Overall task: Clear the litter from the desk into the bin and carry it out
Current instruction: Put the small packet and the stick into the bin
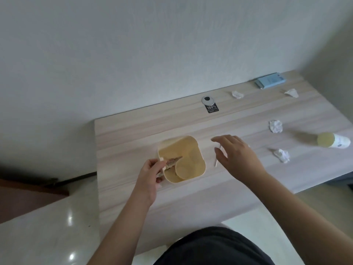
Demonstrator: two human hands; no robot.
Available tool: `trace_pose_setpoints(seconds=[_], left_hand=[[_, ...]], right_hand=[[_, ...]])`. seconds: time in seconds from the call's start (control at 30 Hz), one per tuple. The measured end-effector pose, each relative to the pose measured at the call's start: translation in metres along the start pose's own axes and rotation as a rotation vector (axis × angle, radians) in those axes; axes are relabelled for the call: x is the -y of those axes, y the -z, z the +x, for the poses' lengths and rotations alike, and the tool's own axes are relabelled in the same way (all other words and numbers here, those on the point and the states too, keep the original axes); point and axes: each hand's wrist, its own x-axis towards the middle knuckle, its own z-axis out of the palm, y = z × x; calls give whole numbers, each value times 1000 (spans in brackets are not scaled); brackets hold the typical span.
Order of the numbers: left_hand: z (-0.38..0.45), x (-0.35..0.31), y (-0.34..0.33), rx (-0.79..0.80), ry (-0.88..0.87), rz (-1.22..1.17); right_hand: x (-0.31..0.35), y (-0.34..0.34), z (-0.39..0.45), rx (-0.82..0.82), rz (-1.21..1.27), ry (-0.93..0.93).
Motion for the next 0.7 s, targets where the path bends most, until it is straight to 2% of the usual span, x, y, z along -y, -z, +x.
trace_pose_setpoints(seconds=[0.17, 0.33, 0.57, 0.7], left_hand=[[-4, -6, -2, 17, 7, 44], [0, -10, -15, 8, 16, 55], [12, -6, -47, -55, 17, 57], [16, -2, -54, -108, 18, 62]], right_hand=[[-39, -8, -8, 141, -27, -280], [-66, -42, -9, 340, 60, -529], [-101, -115, 13, 551, 122, -725], [-117, -136, 29, 534, 113, -798]])
